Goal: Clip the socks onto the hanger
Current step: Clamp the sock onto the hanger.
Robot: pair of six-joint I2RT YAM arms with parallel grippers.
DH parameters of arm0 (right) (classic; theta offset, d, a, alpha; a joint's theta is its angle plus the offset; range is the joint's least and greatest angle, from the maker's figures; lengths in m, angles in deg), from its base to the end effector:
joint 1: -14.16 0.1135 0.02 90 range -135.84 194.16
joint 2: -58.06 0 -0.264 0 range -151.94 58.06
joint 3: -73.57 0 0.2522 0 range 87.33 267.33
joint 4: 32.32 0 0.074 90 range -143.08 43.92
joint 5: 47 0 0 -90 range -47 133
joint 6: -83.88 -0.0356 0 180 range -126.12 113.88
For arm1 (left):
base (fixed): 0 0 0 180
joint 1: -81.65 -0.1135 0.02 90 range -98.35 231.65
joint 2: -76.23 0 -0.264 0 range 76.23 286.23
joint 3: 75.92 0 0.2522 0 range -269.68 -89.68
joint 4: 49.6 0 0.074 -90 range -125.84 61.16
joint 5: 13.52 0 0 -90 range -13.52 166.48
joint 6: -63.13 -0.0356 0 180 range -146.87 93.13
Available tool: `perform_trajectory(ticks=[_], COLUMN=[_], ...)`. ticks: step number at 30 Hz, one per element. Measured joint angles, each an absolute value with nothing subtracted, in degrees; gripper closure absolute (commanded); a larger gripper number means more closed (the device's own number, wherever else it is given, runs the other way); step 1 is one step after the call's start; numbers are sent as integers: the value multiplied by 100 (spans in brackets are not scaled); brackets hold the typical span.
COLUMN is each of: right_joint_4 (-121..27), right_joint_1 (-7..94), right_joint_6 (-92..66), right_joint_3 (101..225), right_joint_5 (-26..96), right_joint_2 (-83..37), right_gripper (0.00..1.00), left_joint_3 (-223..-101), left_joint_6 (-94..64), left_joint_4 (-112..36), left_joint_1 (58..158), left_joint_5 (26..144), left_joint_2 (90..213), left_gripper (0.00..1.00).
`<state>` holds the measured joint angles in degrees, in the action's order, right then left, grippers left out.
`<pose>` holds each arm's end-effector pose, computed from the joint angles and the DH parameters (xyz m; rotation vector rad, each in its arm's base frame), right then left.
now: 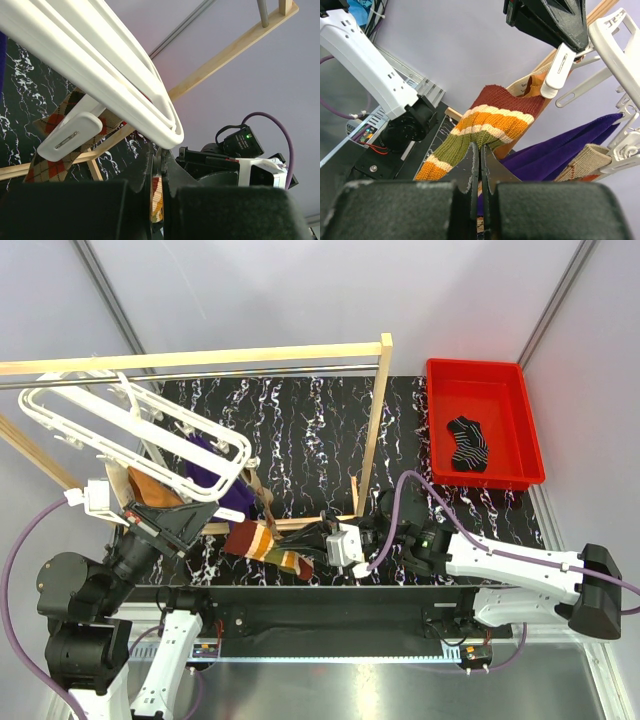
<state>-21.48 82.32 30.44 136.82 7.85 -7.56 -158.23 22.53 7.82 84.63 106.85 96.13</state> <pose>0.0796 0.2536 0.3587 -1.4422 0.4538 0.8808 -0.0080 -0.0176 0.4360 -0.1874 1.5917 -1.1143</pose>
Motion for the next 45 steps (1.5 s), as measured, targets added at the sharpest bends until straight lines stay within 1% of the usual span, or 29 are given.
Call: perform_trajectory(ticks=[17,32,45], right_joint_4=[-2194,-1805,-1523], right_joint_1=[8232,8232,8208], right_joint_6=[3112,3110,3055], right_joint_3=[13676,13676,13676], right_joint_5=[800,800,789], right_joint_2=[-404,-911,-918], right_gripper=[100,100,100], left_joint_3=[-15823,-15823,-15823], left_joint_6=[2271,2273,2273], left_joint_4=[801,804,806], left_joint_1=[8463,8463,8463], left_joint_5=[10689,10692,10692], left_joint_2=[9613,9613,9578], left_gripper=[100,100,100])
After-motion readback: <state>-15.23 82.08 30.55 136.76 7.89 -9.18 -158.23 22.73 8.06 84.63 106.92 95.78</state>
